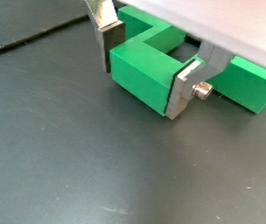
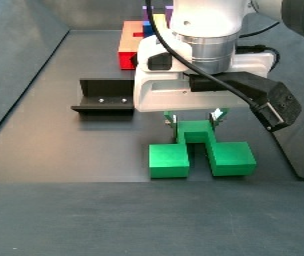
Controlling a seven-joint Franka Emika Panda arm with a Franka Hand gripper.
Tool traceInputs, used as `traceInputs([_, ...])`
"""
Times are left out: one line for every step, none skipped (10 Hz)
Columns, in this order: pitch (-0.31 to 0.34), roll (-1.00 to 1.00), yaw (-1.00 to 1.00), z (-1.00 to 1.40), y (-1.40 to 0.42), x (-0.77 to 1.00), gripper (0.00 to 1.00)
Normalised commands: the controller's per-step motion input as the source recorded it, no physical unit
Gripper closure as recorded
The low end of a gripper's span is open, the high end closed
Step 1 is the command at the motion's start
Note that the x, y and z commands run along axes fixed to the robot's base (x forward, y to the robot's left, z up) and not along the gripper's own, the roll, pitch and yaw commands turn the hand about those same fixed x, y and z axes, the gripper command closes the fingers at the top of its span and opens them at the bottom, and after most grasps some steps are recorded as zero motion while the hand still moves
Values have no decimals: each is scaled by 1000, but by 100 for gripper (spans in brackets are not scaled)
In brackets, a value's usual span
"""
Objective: Pick up the green object. Move up. Place the green object on the fixture. Regrasp the green object. Move to above the board. Insert the green object.
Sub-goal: Pick up the green object, then move up.
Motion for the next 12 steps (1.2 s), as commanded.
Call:
traceInputs([0, 0, 0, 0, 0, 0, 100])
traceInputs([0, 0, 0, 0, 0, 0, 100])
traceInputs([0, 0, 0, 0, 0, 0, 100])
traceInputs([0, 0, 0, 0, 0, 0, 100])
traceInputs([0, 0, 0, 0, 0, 0, 100])
traceInputs([0, 0, 0, 0, 0, 0, 100])
traceInputs([0, 0, 0, 0, 0, 0, 100])
traceInputs([0, 0, 0, 0, 0, 0, 100])
traceInputs([0, 0, 0, 833, 0, 0, 100])
traceInputs([31, -11, -4, 831, -27, -21, 100])
traceInputs([80, -22, 0, 580, -43, -71, 100])
traceInputs([64, -13, 0, 374, -28, -50, 100])
